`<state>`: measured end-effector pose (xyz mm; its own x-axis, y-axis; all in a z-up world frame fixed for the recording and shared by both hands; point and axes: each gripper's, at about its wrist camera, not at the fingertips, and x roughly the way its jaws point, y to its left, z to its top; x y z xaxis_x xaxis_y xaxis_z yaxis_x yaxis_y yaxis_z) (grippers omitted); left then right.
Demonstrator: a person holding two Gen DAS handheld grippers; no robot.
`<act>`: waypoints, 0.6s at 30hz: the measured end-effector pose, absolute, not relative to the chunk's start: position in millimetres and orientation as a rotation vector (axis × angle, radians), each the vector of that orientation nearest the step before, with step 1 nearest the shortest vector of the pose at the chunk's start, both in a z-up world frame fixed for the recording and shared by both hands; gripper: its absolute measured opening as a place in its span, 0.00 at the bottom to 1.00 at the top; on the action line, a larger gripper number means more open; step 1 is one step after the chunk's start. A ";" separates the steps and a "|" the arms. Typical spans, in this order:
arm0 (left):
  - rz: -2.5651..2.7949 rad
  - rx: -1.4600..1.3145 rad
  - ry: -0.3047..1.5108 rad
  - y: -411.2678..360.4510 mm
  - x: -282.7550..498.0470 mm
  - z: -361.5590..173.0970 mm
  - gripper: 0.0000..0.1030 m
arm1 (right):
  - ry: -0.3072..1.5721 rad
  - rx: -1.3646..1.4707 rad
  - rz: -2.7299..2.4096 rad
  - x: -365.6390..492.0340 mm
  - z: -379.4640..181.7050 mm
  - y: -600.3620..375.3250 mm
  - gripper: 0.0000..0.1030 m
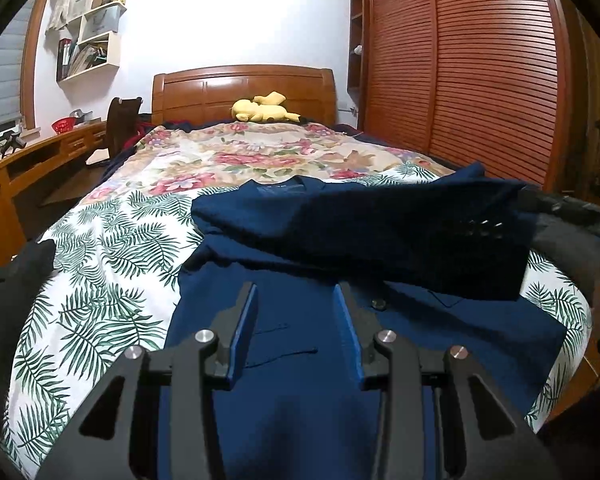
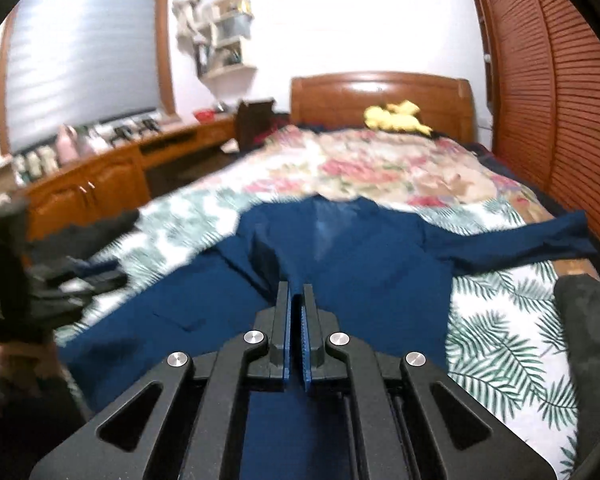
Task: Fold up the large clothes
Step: 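Fold the held sleeve across the jacket toward the left tool and release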
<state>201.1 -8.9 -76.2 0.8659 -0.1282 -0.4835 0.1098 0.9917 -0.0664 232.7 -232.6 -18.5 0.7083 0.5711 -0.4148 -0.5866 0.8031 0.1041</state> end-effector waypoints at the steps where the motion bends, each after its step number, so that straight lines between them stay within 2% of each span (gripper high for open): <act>1: -0.124 -0.037 0.510 -8.9 201.1 -76.3 0.36 | 0.444 -0.018 0.661 230.3 -16.1 -233.4 0.01; 7: -0.124 -0.025 0.516 -12.4 202.7 -77.6 0.36 | 0.448 -0.020 0.632 228.9 -19.3 -236.5 0.01; 18: -0.125 -0.028 0.515 -13.3 202.4 -77.2 0.36 | 0.528 -0.105 0.224 301.3 -64.7 -288.1 0.01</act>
<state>202.4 -13.3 -77.2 0.8626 -0.1265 -0.4898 0.1122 0.9920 -0.0585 301.3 -288.1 -64.7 0.8400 0.1848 -0.5102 -0.2386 0.9702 -0.0414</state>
